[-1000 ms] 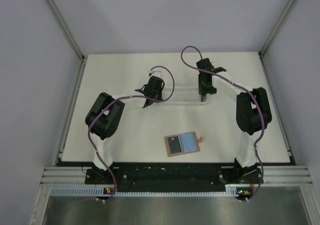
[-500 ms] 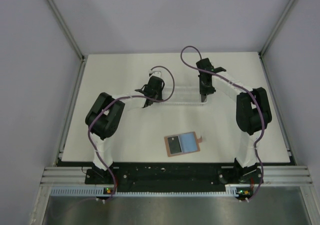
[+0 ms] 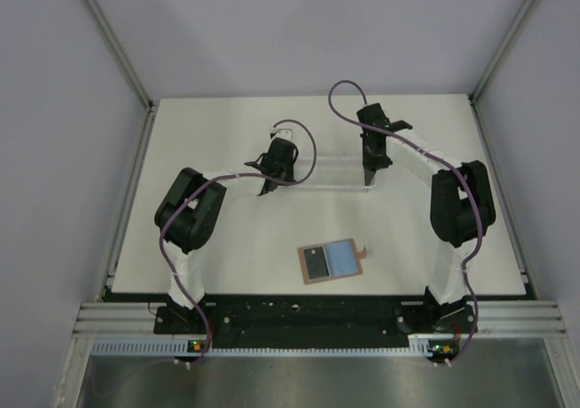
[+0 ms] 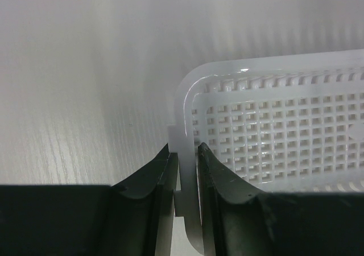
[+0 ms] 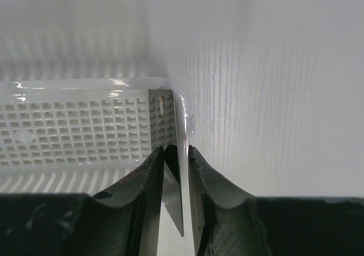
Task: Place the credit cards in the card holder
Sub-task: Pick up the credit card from the storage box.
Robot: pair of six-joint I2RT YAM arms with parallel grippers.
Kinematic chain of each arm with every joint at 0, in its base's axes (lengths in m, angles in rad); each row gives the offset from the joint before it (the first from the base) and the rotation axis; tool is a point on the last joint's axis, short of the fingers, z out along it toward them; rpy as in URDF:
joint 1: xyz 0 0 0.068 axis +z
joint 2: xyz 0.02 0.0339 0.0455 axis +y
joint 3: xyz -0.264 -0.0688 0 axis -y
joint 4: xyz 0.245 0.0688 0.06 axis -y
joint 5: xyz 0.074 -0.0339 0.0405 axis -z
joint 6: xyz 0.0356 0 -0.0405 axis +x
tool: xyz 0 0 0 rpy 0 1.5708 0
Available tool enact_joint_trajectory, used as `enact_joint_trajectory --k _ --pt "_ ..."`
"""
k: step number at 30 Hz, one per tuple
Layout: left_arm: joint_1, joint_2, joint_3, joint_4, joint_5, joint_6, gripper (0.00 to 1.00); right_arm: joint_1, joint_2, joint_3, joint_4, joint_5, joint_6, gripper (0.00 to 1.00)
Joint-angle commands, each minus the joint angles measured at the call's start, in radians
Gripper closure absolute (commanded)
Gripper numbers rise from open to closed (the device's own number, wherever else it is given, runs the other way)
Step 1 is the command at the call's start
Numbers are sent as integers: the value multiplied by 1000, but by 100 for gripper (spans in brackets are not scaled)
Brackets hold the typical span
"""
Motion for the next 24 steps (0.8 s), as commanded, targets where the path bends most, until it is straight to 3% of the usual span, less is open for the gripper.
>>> enact_joint_trajectory --k 1,8,24 --pt "16 -28 10 3 -22 5 74 -4 -63 9 -8 52 -24 78" --pt "15 -25 12 -27 -22 5 74 -4 -59 12 -8 35 -26 92" --pt "18 -25 15 -30 -19 5 74 -3 -94 10 -10 21 -30 100"
